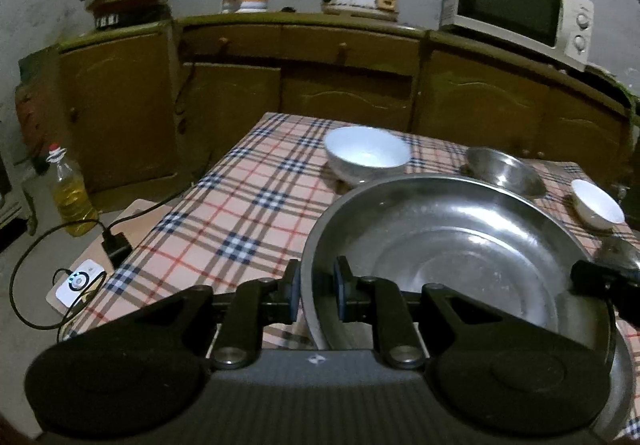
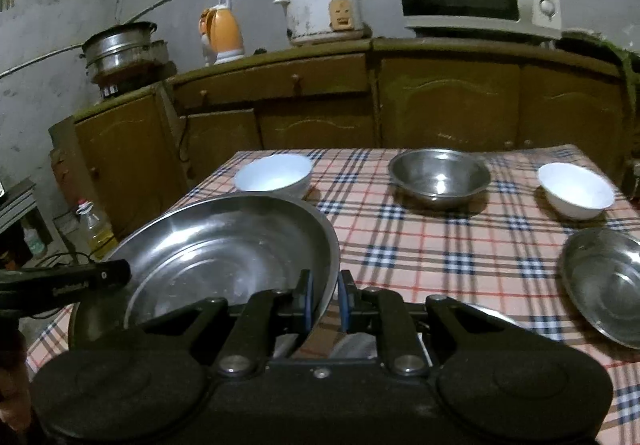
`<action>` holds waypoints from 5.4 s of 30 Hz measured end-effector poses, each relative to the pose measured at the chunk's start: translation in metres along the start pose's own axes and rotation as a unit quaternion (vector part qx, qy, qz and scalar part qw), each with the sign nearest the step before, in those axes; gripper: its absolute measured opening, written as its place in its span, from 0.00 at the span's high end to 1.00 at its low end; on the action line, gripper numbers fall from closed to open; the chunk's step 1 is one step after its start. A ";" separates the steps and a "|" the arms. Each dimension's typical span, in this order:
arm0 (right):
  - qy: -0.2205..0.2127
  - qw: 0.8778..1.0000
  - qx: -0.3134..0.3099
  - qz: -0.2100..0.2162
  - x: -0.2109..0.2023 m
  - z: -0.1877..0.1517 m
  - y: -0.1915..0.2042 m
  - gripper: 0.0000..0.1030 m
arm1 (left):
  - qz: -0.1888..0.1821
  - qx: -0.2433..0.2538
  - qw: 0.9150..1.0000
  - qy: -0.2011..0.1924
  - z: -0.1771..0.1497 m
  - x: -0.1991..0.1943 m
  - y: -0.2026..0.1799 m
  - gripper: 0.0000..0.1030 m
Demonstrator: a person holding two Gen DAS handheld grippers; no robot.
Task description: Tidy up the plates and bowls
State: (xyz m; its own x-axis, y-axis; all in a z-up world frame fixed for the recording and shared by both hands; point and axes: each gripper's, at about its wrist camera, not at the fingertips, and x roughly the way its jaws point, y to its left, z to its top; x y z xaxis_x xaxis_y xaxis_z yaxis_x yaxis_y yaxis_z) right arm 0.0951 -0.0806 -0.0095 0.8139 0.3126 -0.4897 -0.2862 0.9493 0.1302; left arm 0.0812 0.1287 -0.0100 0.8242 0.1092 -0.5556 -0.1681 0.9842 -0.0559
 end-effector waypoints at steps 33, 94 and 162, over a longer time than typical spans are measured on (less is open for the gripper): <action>-0.012 0.994 0.074 -0.079 -0.056 -0.040 -0.097 0.82 | -0.081 0.067 0.994 0.030 -0.026 0.003 -0.097 0.82; -0.017 0.980 0.104 -0.169 -0.056 -0.060 -0.176 0.64 | -0.111 0.080 0.989 0.054 -0.037 0.030 -0.137 0.39; -0.015 0.957 0.208 -0.200 -0.067 -0.024 -0.347 0.89 | -0.193 0.187 0.957 0.105 -0.002 0.077 -0.347 0.80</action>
State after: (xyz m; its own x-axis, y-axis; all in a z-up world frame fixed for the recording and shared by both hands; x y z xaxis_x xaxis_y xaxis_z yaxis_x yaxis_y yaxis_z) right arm 0.1275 -0.4315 -0.0425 0.8319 -0.0836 -0.5486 0.2719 0.9232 0.2716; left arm 0.2021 -0.2044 -0.0357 0.6525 -0.2652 -0.7098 0.3652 0.9308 -0.0121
